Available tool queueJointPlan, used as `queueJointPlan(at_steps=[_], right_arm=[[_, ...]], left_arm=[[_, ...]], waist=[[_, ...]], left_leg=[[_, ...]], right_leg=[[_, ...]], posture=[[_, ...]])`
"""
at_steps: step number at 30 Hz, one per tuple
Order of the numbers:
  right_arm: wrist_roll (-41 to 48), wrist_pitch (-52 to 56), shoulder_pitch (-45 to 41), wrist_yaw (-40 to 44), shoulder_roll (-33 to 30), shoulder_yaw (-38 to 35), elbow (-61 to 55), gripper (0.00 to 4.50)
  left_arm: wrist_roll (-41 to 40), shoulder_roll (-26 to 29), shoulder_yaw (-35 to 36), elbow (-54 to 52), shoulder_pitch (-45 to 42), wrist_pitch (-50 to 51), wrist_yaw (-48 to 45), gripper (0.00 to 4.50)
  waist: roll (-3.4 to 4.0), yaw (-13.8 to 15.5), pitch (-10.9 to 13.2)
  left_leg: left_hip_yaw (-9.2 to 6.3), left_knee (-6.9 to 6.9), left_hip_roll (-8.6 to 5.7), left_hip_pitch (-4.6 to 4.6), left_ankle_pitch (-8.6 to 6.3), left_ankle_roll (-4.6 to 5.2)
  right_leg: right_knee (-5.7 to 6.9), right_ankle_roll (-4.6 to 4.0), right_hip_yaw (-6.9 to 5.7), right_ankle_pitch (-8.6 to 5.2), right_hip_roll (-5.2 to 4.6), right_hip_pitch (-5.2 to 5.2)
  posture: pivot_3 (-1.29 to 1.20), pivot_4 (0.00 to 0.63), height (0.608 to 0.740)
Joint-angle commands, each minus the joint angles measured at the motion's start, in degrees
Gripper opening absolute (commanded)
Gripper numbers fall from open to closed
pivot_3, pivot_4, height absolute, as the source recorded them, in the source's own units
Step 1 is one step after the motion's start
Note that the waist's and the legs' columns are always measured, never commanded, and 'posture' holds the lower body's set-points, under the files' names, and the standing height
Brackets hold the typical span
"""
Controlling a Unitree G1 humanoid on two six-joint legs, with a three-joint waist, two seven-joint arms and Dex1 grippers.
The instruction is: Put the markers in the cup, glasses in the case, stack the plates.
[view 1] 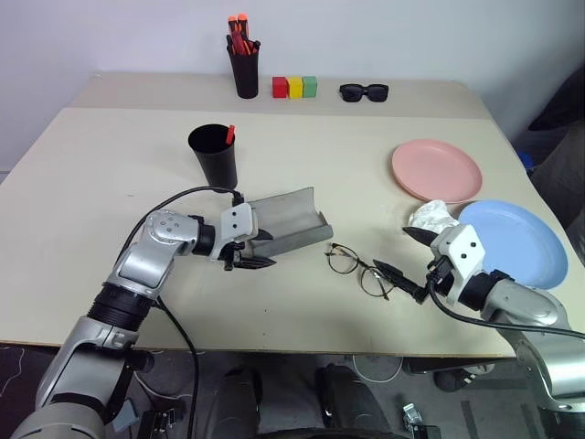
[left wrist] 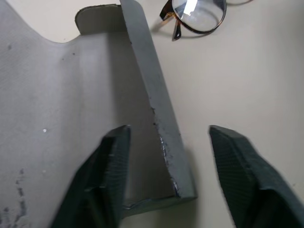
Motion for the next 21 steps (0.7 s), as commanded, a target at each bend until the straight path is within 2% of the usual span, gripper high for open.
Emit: queueJointPlan(at_steps=[1,4,10,15,21], right_arm=[[1.28,0.79,-1.14,0.59,-0.81,-0.16,-2.51,4.5],[2.84,4.5,-2.21,1.29,-1.82,0.64,-4.04,4.5],[4.56,18.82,-7.78,-1.97,-3.91,6.29,-10.11,4.5],[2.76,32.46,-14.49,-9.87,-2.86,11.07,-12.24,4.5],[-0.19,38.78,-16.65,-13.97,-4.57,14.46,-12.97,4.5]], left_arm=[[0.08,0.2,1.24,1.24,-2.37,-2.31,0.14,2.55],[-1.2,-0.07,2.8,1.85,-3.68,-2.87,0.57,2.55],[-4.39,1.31,6.48,-2.78,-3.05,-1.88,0.72,2.55],[-6.66,5.83,10.27,-13.72,4.7,0.56,2.23,2.55],[-10.78,8.69,13.2,-29.32,18.37,6.4,5.15,2.55]], waist=[[0.0,0.0,0.0],[0.0,0.0,0.0],[0.01,-0.2,0.0],[0.01,-0.34,-0.01],[0.0,0.0,-0.01]], left_leg=[[0.01,0.0,0.0,0.0,0.0,0.0],[0.01,0.0,0.0,0.0,0.0,0.0],[0.0,0.0,0.03,0.0,0.0,0.0],[0.03,0.0,0.06,0.0,-0.01,0.01],[0.05,0.0,0.05,-0.02,-0.02,0.03]], right_leg=[[0.0,0.0,0.0,0.0,0.0,0.0],[0.0,0.0,0.0,0.0,0.0,0.0],[0.05,0.0,0.0,0.0,0.0,-0.02],[0.06,-0.01,0.02,0.0,-0.01,-0.05],[0.03,-0.11,0.02,-0.06,-0.07,-0.05]], posture=[[0.0,0.15,0.725],[0.0,0.15,0.725],[0.0,0.15,0.725],[0.0,0.15,0.725],[0.0,0.15,0.725]])
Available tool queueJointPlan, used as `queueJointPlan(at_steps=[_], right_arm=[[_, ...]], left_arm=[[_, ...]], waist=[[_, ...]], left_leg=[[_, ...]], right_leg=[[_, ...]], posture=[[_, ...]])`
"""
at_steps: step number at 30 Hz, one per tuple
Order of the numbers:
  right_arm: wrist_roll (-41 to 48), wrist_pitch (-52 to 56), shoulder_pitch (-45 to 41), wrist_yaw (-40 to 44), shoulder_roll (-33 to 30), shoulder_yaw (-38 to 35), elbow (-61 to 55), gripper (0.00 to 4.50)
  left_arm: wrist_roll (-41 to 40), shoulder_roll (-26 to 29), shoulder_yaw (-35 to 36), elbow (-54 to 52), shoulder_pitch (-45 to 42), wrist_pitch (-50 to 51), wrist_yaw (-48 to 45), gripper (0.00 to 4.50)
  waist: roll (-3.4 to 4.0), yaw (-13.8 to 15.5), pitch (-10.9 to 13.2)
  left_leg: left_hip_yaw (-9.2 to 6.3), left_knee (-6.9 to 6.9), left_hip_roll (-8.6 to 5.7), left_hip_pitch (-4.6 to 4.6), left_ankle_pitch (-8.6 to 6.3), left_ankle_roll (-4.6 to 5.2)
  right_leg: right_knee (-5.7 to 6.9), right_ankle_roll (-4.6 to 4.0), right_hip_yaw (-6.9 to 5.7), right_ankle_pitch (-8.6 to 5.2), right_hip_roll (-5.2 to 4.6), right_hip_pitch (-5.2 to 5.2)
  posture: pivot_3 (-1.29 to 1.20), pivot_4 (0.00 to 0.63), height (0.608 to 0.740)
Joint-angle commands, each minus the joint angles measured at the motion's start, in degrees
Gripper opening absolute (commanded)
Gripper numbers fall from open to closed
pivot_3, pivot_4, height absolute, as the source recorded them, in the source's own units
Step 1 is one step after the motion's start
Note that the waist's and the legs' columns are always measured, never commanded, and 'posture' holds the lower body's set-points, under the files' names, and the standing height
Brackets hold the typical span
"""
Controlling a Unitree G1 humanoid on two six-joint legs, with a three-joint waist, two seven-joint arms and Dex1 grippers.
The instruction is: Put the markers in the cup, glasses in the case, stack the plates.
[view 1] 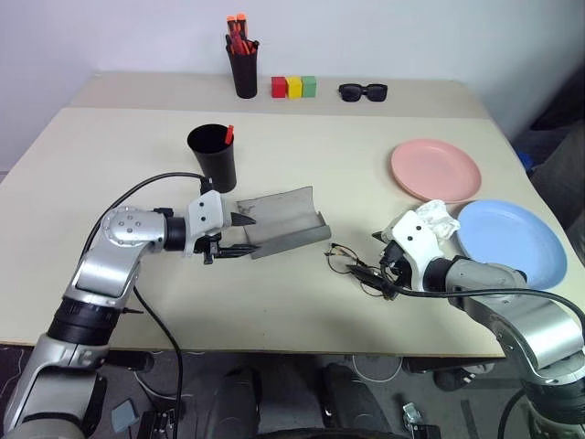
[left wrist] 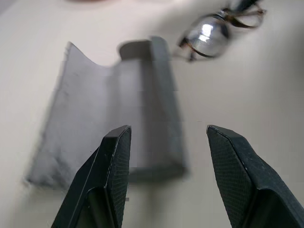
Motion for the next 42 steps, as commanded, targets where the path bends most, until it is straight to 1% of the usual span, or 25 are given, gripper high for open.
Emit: queueJointPlan(at_steps=[1,6,9,10,16,22,26,29,31,33,35,38,42], right_arm=[[-2.1,1.94,-0.28,-1.58,-2.1,1.25,-2.53,4.5],[-2.31,2.68,0.25,-1.26,-3.09,1.28,-2.54,4.5],[-2.42,2.41,0.13,-0.75,-3.4,1.57,-1.78,3.66],[-2.48,2.25,0.08,-0.64,-3.39,1.72,-1.58,3.23],[-2.97,1.77,0.68,-0.37,-3.3,2.37,-1.1,0.05],[-3.98,1.06,0.04,-0.12,-4.0,2.76,-0.87,0.05],[-4.99,-3.08,-1.79,2.94,-7.29,2.66,-0.67,0.05],[-2.75,-6.34,-5.73,6.91,-7.82,1.01,-1.55,0.05],[-1.74,-8.06,-10.45,9.11,-7.15,1.37,-1.27,0.05],[-2.52,-10.77,-15.55,10.42,-5.58,4.05,0.6,0.05],[-4.37,-14.58,-20.83,11.71,-2.55,8.25,4.43,0.05],[-10.83,-23.61,-29.04,14.36,2.1,16.72,14.37,0.05],[-14.65,-34.17,-36.1,18.34,8.77,21.28,28.23,0.05]], left_arm=[[-3.88,0.96,2.98,-10.46,6.36,4.04,2.26,2.55],[-4.69,1.0,3.55,-15.56,11.79,7.25,6.03,2.55],[-5.6,-0.13,3.74,-17.26,13.19,9.21,8.81,2.58],[-5.88,-0.4,3.79,-17.57,13.38,9.76,9.45,2.58],[-4.64,0.07,3.41,-17.63,16.55,8.67,11.6,2.58],[-6.11,-1.48,4.46,-17.49,17.17,7.84,13.58,2.58],[-6.94,-2.77,5.56,-16.41,18.05,6.2,13.98,2.58],[-7.11,-2.88,6.85,-14.93,19.57,4.69,14.17,2.58],[-7.05,-2.75,8.56,-13.43,20.93,3.52,14.56,2.58],[-7.07,-2.81,10.58,-11.69,21.93,2.54,15.15,2.58],[-7.13,-2.98,12.36,-10.04,22.56,1.64,15.78,2.58],[-6.96,-2.85,13.84,-8.88,23.69,0.67,16.2,2.58],[-7.5,-3.03,14.99,-9.6,24.97,0.73,16.92,2.58]], waist=[[-0.01,-0.14,0.0],[-0.01,-0.2,0.0],[-0.01,-0.33,0.0],[-0.01,-0.33,0.0],[-0.01,-0.37,0.0],[-0.03,-0.33,-0.02],[-0.03,-0.36,-0.01],[-0.02,-0.64,-0.01],[0.01,-0.93,0.0],[0.01,-1.24,0.01],[-0.02,-1.6,-0.01],[-0.01,-1.93,-0.01],[-0.01,-1.61,0.0]], left_leg=[[0.01,0.0,0.0,0.0,0.0,0.0],[0.0,0.01,0.01,0.02,-0.01,0.01],[0.01,0.01,0.01,0.02,-0.01,0.02],[0.01,0.01,0.01,0.02,-0.01,0.02],[0.01,0.0,0.01,0.03,-0.01,0.02],[0.01,0.01,0.01,0.03,-0.01,0.02],[0.02,0.01,0.01,0.03,-0.01,0.02],[0.02,-0.01,0.02,0.04,-0.01,0.02],[0.02,-0.02,0.04,0.04,-0.01,0.02],[0.02,-0.03,0.05,0.05,-0.01,0.02],[0.01,-0.03,0.05,0.04,-0.01,0.02],[0.03,-0.04,0.04,0.04,-0.01,0.02],[0.09,-0.04,0.04,0.01,-0.01,0.02]], right_leg=[[-0.01,-0.05,0.0,-0.03,0.0,0.0],[0.0,-0.06,0.0,-0.03,0.01,0.0],[-0.02,-0.06,0.01,-0.03,0.01,0.0],[-0.02,-0.06,0.01,-0.03,0.02,0.0],[-0.02,-0.05,0.01,-0.03,0.02,0.0],[-0.03,-0.07,0.01,-0.04,0.01,0.0],[-0.04,-0.07,0.01,-0.04,0.0,-0.01],[-0.04,-0.07,0.01,-0.04,0.02,-0.03],[-0.03,-0.07,0.01,-0.03,0.05,-0.05],[-0.02,-0.07,0.01,-0.03,0.04,-0.06],[-0.02,-0.07,0.0,-0.03,0.04,-0.06],[-0.03,-0.07,-0.01,-0.03,0.02,-0.06],[-0.01,-0.05,-0.01,-0.01,0.0,-0.09]], posture=[[0.0,0.15,0.725],[0.0,0.15,0.725],[0.0,0.15,0.725],[0.0,0.15,0.725],[0.0,0.15,0.725],[0.0,0.15,0.725],[0.0,0.15,0.725],[0.0,0.15,0.725],[0.0,0.15,0.725],[0.0,0.15,0.725],[0.0,0.15,0.725],[0.0,0.15,0.725],[0.0,0.15,0.725]])
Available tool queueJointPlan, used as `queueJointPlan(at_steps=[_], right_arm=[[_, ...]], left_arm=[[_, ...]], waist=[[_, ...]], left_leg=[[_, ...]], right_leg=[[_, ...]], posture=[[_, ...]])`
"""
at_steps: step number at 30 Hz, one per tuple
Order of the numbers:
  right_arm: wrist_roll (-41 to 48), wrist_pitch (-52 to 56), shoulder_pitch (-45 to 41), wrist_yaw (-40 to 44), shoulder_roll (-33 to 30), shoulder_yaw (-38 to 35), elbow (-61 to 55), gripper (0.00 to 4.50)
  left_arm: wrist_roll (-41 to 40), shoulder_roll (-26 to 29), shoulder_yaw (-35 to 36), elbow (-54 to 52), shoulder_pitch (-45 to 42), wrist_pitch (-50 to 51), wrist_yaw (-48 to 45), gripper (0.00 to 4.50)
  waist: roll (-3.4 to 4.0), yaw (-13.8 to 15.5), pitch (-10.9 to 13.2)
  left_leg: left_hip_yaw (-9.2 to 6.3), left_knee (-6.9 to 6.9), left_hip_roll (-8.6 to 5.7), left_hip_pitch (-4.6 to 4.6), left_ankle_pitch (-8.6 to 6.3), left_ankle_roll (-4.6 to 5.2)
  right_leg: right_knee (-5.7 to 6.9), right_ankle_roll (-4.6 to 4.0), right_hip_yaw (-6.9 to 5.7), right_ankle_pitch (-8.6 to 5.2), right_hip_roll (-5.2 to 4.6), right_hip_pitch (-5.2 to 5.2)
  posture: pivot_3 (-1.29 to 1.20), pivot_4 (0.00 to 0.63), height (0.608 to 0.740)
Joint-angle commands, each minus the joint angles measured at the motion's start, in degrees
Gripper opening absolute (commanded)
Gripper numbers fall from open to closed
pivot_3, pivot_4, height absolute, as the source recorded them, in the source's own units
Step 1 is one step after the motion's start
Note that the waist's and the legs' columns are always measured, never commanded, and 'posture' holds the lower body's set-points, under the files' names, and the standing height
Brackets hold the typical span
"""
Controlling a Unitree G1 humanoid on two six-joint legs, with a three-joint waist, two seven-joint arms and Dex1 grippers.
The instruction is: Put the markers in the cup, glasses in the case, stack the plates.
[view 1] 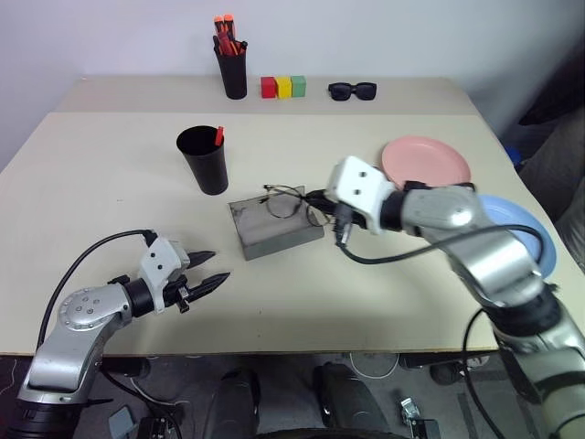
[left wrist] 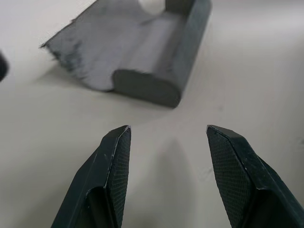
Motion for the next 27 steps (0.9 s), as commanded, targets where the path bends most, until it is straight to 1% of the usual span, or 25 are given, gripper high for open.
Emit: queueJointPlan(at_steps=[1,4,6,8,11,15,21,22,23,27], right_arm=[[-4.62,-11.4,-5.88,3.13,4.48,2.9,12.01,0.05],[-8.43,-20.09,-9.68,5.08,9.05,5.54,25.34,0.05],[-10.53,-24.46,-10.2,6.67,9.97,6.41,30.61,0.05],[-12.32,-27.81,-9.59,8.3,9.73,6.78,33.41,0.05],[-13.88,-31.08,-8.48,10.34,9.1,6.48,34.92,0.05],[-14.75,-32.53,-7.68,12.36,8.69,5.6,35.02,0.05],[-14.07,-30.96,-7.23,15.75,8.65,3.95,33.82,0.05],[-14.15,-30.71,-7.27,15.67,8.82,3.61,33.89,0.63],[-14.24,-30.5,-7.29,15.48,8.97,3.24,33.84,0.92],[-13.93,-30.46,-6.75,14.05,9.32,0.91,31.77,2.88]], left_arm=[[-1.35,-0.3,2.44,-2.13,1.29,-0.79,0.92,2.58],[-2.39,-1.18,3.79,-5.06,3.34,0.16,2.68,2.58],[-3.44,-1.83,4.63,-7.27,4.43,1.2,3.87,2.58],[-3.44,-2.03,4.86,-8.95,5.67,1.65,4.94,2.58],[-3.3,-2.18,4.79,-10.32,6.57,2.24,5.95,2.58],[-3.35,-2.09,4.37,-11.09,5.98,3.29,7.06,2.58],[-3.28,-1.87,3.76,-10.47,3.61,4.75,7.79,2.58],[-3.25,-1.88,3.57,-10.3,3.08,5.03,7.95,2.58],[-3.34,-2.0,3.49,-10.16,2.5,5.39,8.18,2.58],[-4.59,-2.9,3.51,-9.85,0.38,7.35,9.08,2.58]], waist=[[-0.01,0.05,0.0],[-0.01,-0.05,0.0],[-0.01,0.13,0.0],[0.0,0.17,0.01],[0.02,0.02,0.01],[0.02,-0.22,0.02],[0.03,-0.1,0.02],[0.03,-0.07,0.02],[0.03,-0.03,0.02],[0.05,-0.07,0.03]], left_leg=[[0.0,0.0,-0.01,-0.02,0.0,0.0],[0.05,0.01,0.0,0.0,-0.01,0.01],[0.05,0.0,0.0,0.0,-0.01,0.01],[0.04,0.0,0.0,-0.01,-0.01,0.01],[0.05,0.0,-0.01,0.0,-0.01,0.01],[0.04,-0.01,0.01,0.03,-0.01,0.01],[0.05,-0.02,0.0,0.03,-0.01,0.01],[0.05,-0.02,0.0,0.03,-0.01,0.01],[0.04,-0.02,0.0,0.03,-0.01,0.01],[0.05,-0.02,-0.01,0.03,-0.01,0.0]], right_leg=[[0.0,0.06,-0.01,0.03,-0.01,0.0],[0.0,0.06,-0.01,0.04,-0.03,0.0],[0.0,0.09,-0.01,0.06,-0.03,0.0],[-0.01,0.11,-0.03,0.07,-0.06,0.01],[0.01,0.1,-0.03,0.07,-0.08,0.0],[0.05,0.1,-0.03,0.07,-0.04,0.0],[0.05,0.1,-0.03,0.07,-0.05,0.0],[0.05,0.1,-0.03,0.07,-0.05,0.0],[0.05,0.1,-0.03,0.07,-0.05,0.0],[0.04,0.1,-0.03,0.07,-0.05,0.0]], posture=[[0.0,0.15,0.725],[0.0,0.15,0.725],[0.0,0.15,0.725],[0.0,0.15,0.725],[0.0,0.15,0.725],[0.0,0.15,0.725],[0.0,0.15,0.725],[0.0,0.15,0.725],[0.0,0.15,0.725],[0.0,0.15,0.725]])
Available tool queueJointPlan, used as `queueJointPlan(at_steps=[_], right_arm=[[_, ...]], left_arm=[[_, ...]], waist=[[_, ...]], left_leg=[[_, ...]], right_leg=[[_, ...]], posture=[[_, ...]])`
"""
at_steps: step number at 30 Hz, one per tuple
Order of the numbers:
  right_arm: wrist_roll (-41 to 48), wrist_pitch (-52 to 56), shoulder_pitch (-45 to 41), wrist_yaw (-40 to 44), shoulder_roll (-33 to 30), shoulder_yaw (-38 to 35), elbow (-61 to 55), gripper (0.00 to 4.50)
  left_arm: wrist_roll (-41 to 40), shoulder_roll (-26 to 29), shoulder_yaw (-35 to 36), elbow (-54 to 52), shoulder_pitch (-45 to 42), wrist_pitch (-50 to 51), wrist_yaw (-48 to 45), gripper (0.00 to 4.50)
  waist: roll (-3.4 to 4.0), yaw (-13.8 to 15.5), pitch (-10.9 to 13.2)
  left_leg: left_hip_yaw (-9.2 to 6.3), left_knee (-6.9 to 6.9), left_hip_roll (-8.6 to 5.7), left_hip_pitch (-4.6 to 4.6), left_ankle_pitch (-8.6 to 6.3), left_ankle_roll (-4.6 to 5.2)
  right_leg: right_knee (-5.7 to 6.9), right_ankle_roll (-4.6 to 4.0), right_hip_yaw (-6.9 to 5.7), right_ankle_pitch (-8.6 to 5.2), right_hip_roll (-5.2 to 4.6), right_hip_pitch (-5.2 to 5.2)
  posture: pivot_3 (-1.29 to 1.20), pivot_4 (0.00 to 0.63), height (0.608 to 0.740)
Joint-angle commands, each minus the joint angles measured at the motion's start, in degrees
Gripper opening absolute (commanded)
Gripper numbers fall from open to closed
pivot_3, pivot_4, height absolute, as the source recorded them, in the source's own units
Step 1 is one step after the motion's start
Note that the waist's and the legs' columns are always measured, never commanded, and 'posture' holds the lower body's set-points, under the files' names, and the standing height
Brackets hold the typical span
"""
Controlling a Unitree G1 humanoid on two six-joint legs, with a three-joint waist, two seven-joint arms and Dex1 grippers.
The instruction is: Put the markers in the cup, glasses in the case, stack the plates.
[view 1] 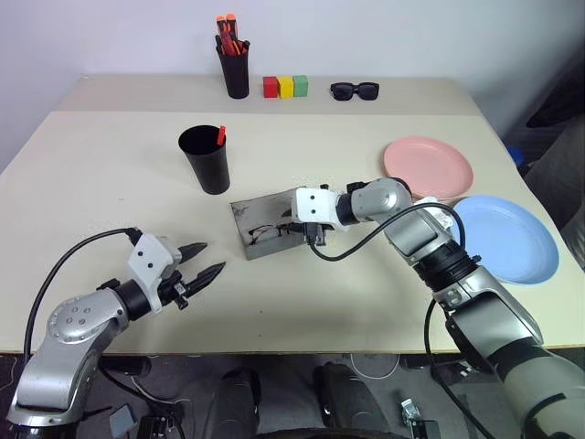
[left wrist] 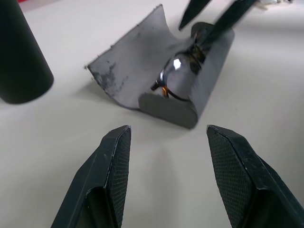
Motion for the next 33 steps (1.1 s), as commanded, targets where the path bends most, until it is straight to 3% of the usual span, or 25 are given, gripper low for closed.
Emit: queueJointPlan(at_steps=[1,2,4,8,9,14,21,27,33], right_arm=[[1.01,-0.2,0.26,-1.76,0.22,-4.26,-5.33,2.88],[1.37,0.0,0.82,-2.08,-0.03,-5.18,-6.79,2.88],[2.0,0.81,1.98,-2.41,-0.48,-6.72,-9.38,2.95],[4.11,3.81,6.64,-2.51,-2.48,-10.32,-17.83,2.95],[4.52,5.01,8.34,-2.65,-3.16,-11.17,-20.35,2.95],[6.19,12.17,19.87,-5.13,-6.44,-15.27,-33.86,2.95],[5.71,17.41,35.54,-10.73,-9.64,-20.59,-46.95,2.95],[7.59,19.79,42.98,-14.33,-9.83,-25.83,-53.21,2.95],[10.95,22.63,46.19,-17.12,-8.21,-29.14,-54.94,2.95]], left_arm=[[-2.79,-1.09,-0.1,-0.61,-2.73,2.53,1.12,2.58],[-3.42,-1.46,-0.32,-0.25,-4.12,3.85,1.61,2.58],[-3.92,-2.23,-0.9,0.76,-7.1,6.13,2.86,2.03],[-2.58,-4.6,-5.13,3.27,-16.83,11.37,7.01,0.23],[-1.34,-5.52,-6.69,4.53,-20.19,12.28,8.54,0.06],[1.73,-13.09,-10.63,19.09,-40.96,23.89,18.52,0.06],[7.85,-16.04,-19.4,45.23,-60.7,30.37,15.85,0.06],[10.17,-18.4,-20.76,60.27,-68.07,29.37,12.17,0.06],[10.19,-17.78,-21.68,60.41,-67.65,29.09,5.28,0.06]], waist=[[0.02,0.05,0.01],[0.02,0.04,0.01],[0.02,0.19,0.01],[-0.02,0.47,-0.01],[-0.01,0.71,-0.01],[-0.06,1.96,-0.02],[-0.04,1.66,-0.01],[-0.05,1.57,0.0],[-0.05,1.71,0.0]], left_leg=[[0.0,0.0,0.0,0.0,0.0,0.0],[-0.02,0.0,0.0,0.0,0.0,0.0],[-0.03,0.0,0.0,-0.01,0.0,0.0],[-0.07,0.03,-0.03,-0.02,0.0,0.0],[-0.07,0.04,-0.03,-0.02,0.0,0.0],[-0.14,0.12,-0.09,-0.03,0.0,0.0],[-0.17,0.03,-0.1,-0.02,0.0,0.0],[-0.16,0.03,-0.12,-0.04,0.0,0.0],[-0.16,0.04,-0.12,-0.05,0.0,0.0]], right_leg=[[0.0,0.0,0.0,0.0,0.0,0.0],[0.01,0.01,0.0,0.01,0.01,0.0],[0.01,0.02,0.0,0.01,0.01,0.0],[0.0,0.04,-0.01,0.02,0.01,0.04],[-0.01,0.05,-0.02,0.03,0.01,0.05],[-0.02,0.06,-0.02,0.03,0.05,0.14],[-0.02,0.07,0.0,0.01,0.14,0.06],[-0.03,0.07,0.02,0.01,0.14,0.05],[-0.03,0.07,0.01,0.01,0.13,0.05]], posture=[[0.0,0.15,0.725],[0.0,0.15,0.725],[0.0,0.15,0.725],[0.0,0.15,0.725],[0.0,0.15,0.725],[0.0,0.15,0.725],[0.0,0.15,0.725],[0.0,0.15,0.725],[0.0,0.15,0.725]])
